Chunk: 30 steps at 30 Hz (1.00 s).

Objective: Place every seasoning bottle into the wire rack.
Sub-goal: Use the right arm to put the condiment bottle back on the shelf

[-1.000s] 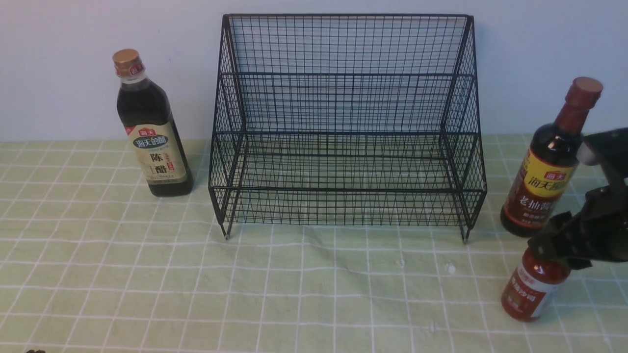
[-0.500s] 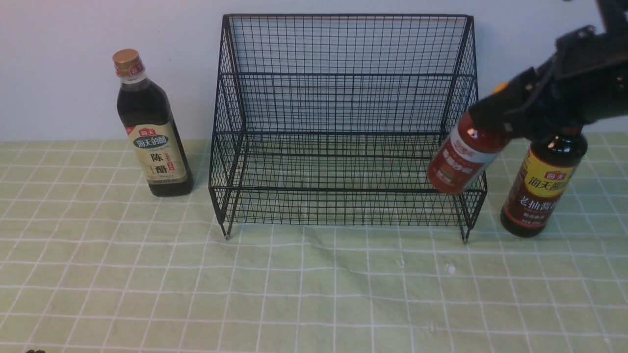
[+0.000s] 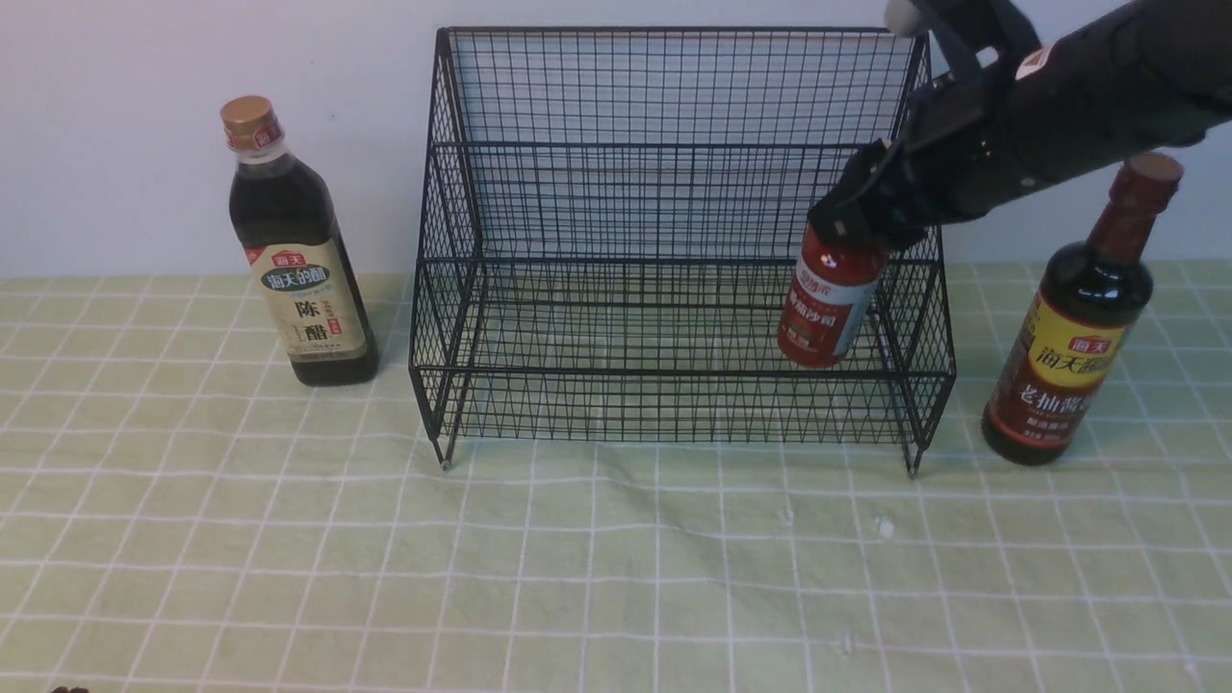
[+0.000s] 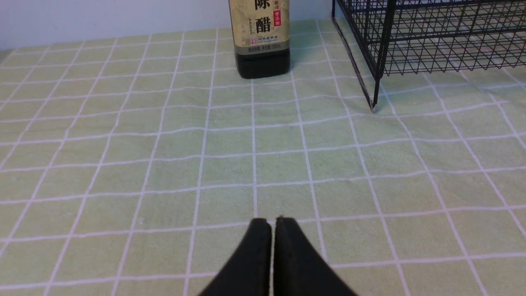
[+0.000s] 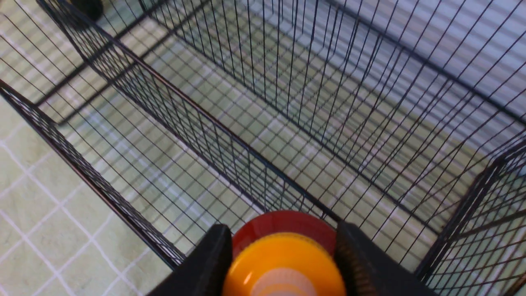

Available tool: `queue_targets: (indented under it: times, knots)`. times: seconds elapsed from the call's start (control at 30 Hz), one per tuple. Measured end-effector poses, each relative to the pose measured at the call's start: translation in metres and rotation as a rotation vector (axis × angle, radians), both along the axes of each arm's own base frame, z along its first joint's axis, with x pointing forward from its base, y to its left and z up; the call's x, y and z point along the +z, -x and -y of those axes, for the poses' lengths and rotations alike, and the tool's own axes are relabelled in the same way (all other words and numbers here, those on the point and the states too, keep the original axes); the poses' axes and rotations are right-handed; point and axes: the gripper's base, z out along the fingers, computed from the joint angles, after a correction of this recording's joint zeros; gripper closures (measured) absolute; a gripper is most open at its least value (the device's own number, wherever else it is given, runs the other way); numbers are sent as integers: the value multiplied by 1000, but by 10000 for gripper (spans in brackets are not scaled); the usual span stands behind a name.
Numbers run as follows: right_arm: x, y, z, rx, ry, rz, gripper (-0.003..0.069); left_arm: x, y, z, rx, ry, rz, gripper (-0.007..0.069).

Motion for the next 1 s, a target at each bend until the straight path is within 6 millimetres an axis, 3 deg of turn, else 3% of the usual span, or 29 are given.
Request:
queue_targets:
  times: [0.33,0.6,0.77,0.83,1.0]
  knots:
    - [-45,-20,-6,-2,35,-101,364,0,0,0,0,0,0,631]
    - [-47,-22,-6,-3,35,-103,344,0,0,0,0,0,0,631]
    - [-28,-15,-4,-21,8,-76,168,0,0,0,0,0,0,631]
    - [-16,-9,-3,-29,-8,-53,135,0,0,0,0,0,0,631]
    - [51,28,11,-49,-47,114,103,0,0,0,0,0,0,631]
